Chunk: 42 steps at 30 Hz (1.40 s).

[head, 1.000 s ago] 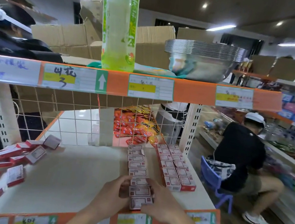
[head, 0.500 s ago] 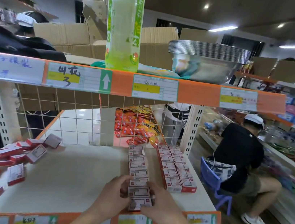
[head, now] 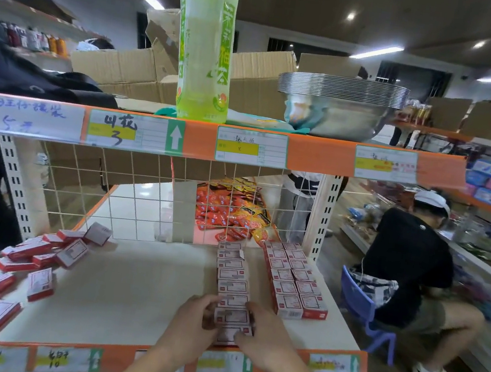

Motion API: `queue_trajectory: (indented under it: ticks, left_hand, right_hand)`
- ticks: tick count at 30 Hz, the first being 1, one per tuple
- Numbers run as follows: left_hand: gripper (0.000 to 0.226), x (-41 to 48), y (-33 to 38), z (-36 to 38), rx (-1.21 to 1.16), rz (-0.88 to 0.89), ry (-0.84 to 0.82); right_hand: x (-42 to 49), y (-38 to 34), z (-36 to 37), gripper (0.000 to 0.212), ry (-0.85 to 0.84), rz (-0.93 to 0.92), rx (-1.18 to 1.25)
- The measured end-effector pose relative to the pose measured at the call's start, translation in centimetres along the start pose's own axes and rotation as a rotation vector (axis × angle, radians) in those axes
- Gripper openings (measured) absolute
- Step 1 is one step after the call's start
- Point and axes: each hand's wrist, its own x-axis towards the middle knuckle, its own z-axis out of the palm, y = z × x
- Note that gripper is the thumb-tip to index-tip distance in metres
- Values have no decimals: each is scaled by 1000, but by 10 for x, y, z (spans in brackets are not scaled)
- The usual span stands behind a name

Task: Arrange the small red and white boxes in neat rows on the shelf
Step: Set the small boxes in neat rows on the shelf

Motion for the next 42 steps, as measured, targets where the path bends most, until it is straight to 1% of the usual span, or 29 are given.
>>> queue_trajectory:
  ticks: [7, 12, 15, 17, 19, 24, 26, 27, 30, 32, 35, 39, 42]
  left_hand:
    - [42, -5, 7, 3, 4, -28, -3]
    - [44, -4, 9, 4, 22, -73, 7]
    - [43, -5, 11, 4, -26, -99, -13]
    - [43, -7, 10, 5, -5, -97, 8]
    - [40, -7, 9, 5, 17, -74, 24]
    - [38, -11, 15, -2, 62, -60, -6]
    - [31, -13, 20, -10, 158, -58, -25]
    - [29, -13, 24, -15, 257, -51, -47]
    - [31, -21, 32, -34, 588, -59, -118]
    - [35, -26, 30, -44, 673, -114, -108]
    - [37, -40, 28, -60, 706, -170, -84]
    - [39, -62, 21, -86, 672, -206, -17]
    - [39, -75, 3, -111, 651, -284, -10]
  right_hand:
    - [-4, -2, -4, 45, -13, -14, -7]
    - [-1, 2, -2, 35, 7, -2, 65]
    - [-1, 2, 0, 42, 5, 12, 64]
    - [0, 2, 1, 50, -7, 18, 54]
    - [1, 2, 1, 52, -14, 18, 44]
    - [3, 5, 1, 59, -22, 32, 19]
    - [3, 6, -2, 55, -27, 20, -23]
    - [3, 6, -4, 52, -22, 3, -69]
    - [1, 4, -9, 44, 0, -94, -324]
    - [-2, -3, -11, 42, -10, -144, -460]
    - [-3, -19, -9, 38, -25, -196, -502]
    - [5, -45, 10, 36, -64, -245, -454]
    - [10, -69, 31, 36, -87, -308, -438]
